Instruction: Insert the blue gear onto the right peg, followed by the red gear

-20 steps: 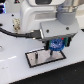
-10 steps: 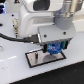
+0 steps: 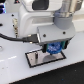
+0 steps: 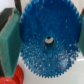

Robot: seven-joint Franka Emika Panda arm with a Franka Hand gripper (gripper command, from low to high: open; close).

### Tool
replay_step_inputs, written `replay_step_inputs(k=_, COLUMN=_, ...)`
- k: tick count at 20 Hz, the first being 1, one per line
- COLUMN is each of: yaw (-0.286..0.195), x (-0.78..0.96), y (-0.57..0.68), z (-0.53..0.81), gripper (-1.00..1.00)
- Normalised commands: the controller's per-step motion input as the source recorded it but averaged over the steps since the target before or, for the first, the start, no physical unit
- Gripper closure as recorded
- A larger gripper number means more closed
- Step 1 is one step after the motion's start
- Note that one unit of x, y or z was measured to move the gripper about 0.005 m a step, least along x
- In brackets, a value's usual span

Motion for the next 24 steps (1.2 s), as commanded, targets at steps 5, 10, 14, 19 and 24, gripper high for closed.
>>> replay_step_inputs(k=5, yaw=0.0, x=0.11, y=-0.07, z=0.04, gripper=1.0)
replay_step_inputs(k=10, yaw=0.0, x=0.04, y=-0.06, z=-0.12, gripper=1.0)
replay_step_inputs(k=14, yaw=0.0, x=0.08, y=-0.04, z=-0.13, gripper=1.0)
replay_step_inputs(k=19, yaw=0.0, x=0.08, y=0.0, z=-0.21, gripper=1.0)
replay_step_inputs(k=24, yaw=0.0, x=0.03, y=-0.02, z=0.07, gripper=1.0)
